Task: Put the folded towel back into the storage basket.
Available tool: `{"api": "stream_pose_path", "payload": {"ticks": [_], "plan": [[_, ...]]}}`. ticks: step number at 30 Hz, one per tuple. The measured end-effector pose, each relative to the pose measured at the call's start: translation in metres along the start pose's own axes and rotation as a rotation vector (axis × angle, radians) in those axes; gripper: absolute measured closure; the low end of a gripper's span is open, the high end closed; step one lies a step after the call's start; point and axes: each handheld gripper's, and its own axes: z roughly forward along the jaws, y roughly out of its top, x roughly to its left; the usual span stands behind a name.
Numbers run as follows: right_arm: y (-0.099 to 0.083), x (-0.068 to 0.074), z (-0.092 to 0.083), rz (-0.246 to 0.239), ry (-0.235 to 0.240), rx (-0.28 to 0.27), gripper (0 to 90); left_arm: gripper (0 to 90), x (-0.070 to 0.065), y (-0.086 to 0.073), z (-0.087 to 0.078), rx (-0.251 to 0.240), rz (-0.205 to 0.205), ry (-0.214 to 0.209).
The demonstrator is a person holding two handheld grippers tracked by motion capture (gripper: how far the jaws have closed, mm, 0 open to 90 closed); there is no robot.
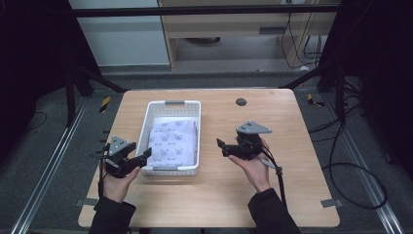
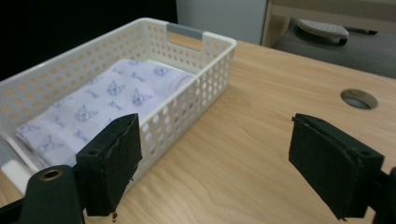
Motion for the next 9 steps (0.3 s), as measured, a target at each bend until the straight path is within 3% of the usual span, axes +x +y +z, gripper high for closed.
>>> {"api": "stream_pose_path", "payload": {"ticks": [9], "plan": [[-0.038, -0.027, -0.032, -0.007, -0.044, 0.029, 16.9, 32.7, -0.005, -0.004, -0.004, -0.005, 0.038, 0.007]]}}
